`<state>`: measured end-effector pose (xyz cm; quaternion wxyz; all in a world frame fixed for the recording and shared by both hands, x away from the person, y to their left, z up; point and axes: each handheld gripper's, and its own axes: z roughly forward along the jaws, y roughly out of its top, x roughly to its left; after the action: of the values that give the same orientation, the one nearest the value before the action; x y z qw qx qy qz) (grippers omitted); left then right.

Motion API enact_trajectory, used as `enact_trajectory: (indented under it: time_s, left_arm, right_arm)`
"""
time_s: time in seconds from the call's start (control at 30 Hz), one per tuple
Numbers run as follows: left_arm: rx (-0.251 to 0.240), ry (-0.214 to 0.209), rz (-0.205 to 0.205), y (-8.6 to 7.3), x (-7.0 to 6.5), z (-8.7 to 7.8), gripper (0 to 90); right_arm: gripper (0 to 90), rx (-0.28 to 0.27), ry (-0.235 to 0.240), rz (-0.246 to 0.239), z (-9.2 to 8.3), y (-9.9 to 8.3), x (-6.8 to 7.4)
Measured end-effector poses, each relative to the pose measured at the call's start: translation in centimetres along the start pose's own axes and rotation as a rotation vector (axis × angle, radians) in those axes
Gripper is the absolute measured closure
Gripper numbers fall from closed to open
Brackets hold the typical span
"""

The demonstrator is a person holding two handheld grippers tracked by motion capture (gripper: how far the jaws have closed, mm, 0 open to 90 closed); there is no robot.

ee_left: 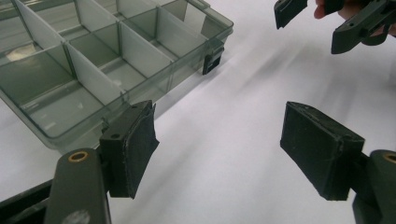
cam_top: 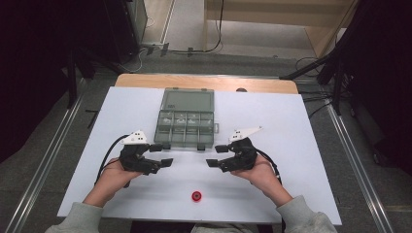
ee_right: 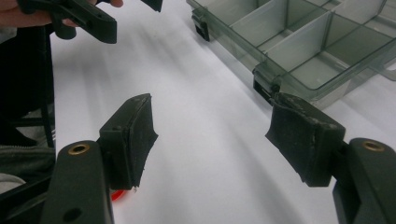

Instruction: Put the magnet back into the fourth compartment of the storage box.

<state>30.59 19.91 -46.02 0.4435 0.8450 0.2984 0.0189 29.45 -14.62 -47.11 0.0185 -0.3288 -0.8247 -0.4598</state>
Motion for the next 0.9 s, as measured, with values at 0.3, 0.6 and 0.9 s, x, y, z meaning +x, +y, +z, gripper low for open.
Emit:
enact_trajectory:
  time_s: [0.3,0.6,0.9]
  left_arm:
    - [-0.01,0.001,0.004,-1.1,-0.4,-0.5,26.1]
    - [0.02,0.01,0.022,-2.1,-0.9,-1.2,26.1]
    - [0.027,0.008,0.014,-2.9,-0.7,-2.1,26.1]
  right_arm:
    - [31.7,-0.008,0.007,-0.014,-0.5,-0.6,0.7]
    - [31.9,0.018,0.033,-0.025,-0.1,-1.3,1.7]
    - [32.0,0.036,0.052,-0.045,0.5,-1.6,2.5]
